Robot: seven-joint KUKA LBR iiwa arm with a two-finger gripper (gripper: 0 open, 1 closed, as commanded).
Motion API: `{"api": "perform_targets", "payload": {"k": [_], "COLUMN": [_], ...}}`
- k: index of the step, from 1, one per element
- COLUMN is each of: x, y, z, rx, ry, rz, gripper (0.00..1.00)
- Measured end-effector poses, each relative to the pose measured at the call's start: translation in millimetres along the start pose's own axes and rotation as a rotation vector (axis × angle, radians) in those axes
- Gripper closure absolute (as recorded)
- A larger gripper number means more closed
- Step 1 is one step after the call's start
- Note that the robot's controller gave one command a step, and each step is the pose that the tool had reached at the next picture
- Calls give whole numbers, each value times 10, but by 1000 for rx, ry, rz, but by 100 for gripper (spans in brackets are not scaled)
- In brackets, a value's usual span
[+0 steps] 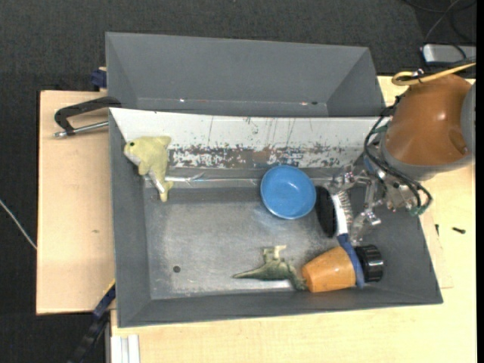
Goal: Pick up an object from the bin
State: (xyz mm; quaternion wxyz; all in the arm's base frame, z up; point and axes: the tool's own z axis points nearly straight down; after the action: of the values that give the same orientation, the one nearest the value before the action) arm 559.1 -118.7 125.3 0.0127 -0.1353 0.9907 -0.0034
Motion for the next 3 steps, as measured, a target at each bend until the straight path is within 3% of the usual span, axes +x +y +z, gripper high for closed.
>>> {"api": "perform_targets", "payload": {"k": [1,2,3], "x": [197,-291,-298], "y": [102,-99,-106], "z": [89,496,477], "rx": [-6,-16,-15], "ry": [6,14,13], "rz": [-326,-724,-725], "gripper": [0,0,100]}}
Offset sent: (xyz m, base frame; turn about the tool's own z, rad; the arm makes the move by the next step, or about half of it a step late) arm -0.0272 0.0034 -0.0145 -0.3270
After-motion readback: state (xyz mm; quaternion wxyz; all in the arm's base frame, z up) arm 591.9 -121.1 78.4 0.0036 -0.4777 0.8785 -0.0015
